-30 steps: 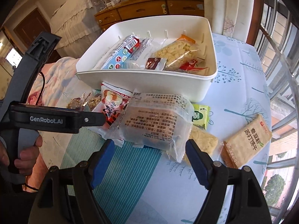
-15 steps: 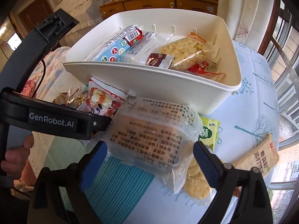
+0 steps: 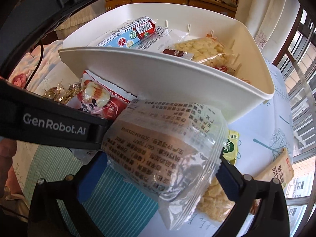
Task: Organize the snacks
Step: 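Grasp the white-red DONGZAO packet with the left gripper while the right grasps the clear bread bag, then lift and carry the DONGZAO packet and bread bag over the white tray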
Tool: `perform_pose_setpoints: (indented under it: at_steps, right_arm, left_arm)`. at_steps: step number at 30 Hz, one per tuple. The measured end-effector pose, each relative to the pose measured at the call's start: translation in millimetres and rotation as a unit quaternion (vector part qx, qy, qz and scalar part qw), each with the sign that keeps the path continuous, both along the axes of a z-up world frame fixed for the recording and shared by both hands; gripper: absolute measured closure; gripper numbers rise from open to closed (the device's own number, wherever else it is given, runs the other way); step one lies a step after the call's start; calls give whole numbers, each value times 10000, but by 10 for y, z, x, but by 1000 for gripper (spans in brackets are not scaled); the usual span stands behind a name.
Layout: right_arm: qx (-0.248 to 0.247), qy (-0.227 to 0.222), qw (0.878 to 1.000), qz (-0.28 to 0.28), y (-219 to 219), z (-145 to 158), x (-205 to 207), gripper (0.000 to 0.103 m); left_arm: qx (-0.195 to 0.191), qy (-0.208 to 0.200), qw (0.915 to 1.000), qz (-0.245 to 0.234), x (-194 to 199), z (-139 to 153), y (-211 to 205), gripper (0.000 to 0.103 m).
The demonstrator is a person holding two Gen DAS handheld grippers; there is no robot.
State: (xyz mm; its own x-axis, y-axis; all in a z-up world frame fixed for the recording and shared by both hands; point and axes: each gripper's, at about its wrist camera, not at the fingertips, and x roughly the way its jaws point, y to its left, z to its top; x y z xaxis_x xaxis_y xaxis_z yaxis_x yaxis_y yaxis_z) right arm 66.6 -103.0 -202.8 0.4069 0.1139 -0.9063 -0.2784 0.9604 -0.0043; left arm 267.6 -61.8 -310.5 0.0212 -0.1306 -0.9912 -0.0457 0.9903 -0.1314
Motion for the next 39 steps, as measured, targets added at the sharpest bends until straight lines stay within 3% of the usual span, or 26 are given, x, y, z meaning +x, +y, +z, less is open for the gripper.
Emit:
perform_pose_setpoints:
  at_steps: [4,8,13,15,26,39]
  right_arm:
    - [-52,-33,10000,41,33,4,-23,4]
    - [119,88,9996,260,99,29,-93,31]
    - [328,197,9993,37,34,50,-109,36]
    - [356,218,9991,64,14,73,-127,46]
    - [570,268,9980,42,-19,202,-293,50]
    - [884,-255,9957,107,-47,728,-568,51]
  left_arm:
    - [44,65,10000,-1,4,79,32,52]
    - [151,87,9998,-15,16,123,17,55]
    - [155,55,9998,99,-34,183,83,55]
    - [182,41,9998,119,-82,207,109,56]
    - [-60,-66,9990,437,-513,434,286,57]
    - [-167,-502,9958,752,-999,1015,495,57]
